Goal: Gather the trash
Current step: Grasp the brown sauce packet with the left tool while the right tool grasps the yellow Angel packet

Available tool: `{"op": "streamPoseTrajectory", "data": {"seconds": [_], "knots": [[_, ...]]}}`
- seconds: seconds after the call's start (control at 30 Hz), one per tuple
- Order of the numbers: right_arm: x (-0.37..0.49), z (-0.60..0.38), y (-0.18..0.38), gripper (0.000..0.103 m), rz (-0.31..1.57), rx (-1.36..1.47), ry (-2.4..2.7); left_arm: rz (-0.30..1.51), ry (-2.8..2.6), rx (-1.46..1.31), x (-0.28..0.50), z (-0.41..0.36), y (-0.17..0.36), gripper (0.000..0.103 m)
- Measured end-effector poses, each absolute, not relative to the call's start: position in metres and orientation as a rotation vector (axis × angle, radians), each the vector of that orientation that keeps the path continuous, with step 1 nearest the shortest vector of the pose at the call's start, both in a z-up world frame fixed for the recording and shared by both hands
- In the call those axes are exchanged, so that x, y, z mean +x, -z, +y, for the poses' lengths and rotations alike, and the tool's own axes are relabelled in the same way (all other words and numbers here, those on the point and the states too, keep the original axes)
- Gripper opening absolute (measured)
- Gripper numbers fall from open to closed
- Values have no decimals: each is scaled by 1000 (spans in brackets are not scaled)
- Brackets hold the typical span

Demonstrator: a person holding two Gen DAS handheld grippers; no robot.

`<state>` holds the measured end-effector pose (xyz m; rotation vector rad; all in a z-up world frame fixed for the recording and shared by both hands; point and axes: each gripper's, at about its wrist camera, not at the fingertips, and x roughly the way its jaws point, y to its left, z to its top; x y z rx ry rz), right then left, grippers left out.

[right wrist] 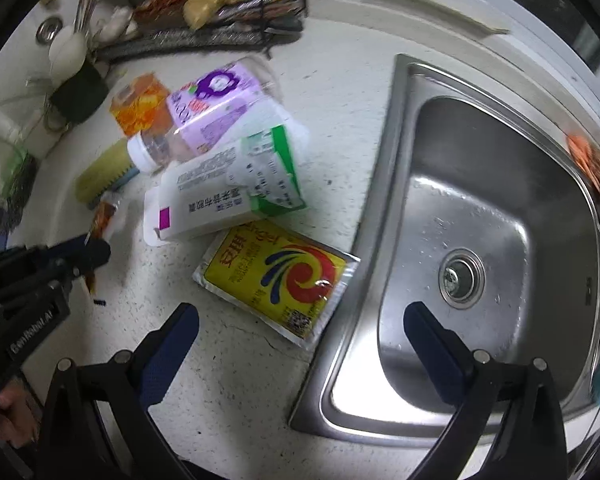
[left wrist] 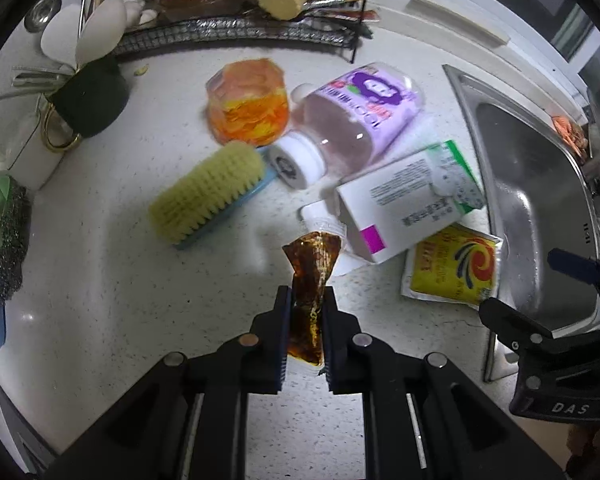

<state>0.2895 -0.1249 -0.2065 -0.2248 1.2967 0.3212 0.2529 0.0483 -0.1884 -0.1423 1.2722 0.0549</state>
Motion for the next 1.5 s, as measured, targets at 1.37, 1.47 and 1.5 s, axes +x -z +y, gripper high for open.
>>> {"op": "streamPoseTrajectory", "data": {"seconds": [1.37, 1.47, 1.5], "knots": [[258, -93, 252, 41, 1299, -528, -681, 1334, -73, -201, 213, 51, 212, 13], [245, -105, 250, 35, 1311, -473, -649, 1324, -66, -182, 209, 41, 208, 13], [242, -111, 247, 13, 1306, -462, -638, 1320, -62, -170, 207, 37, 206, 13]]}}
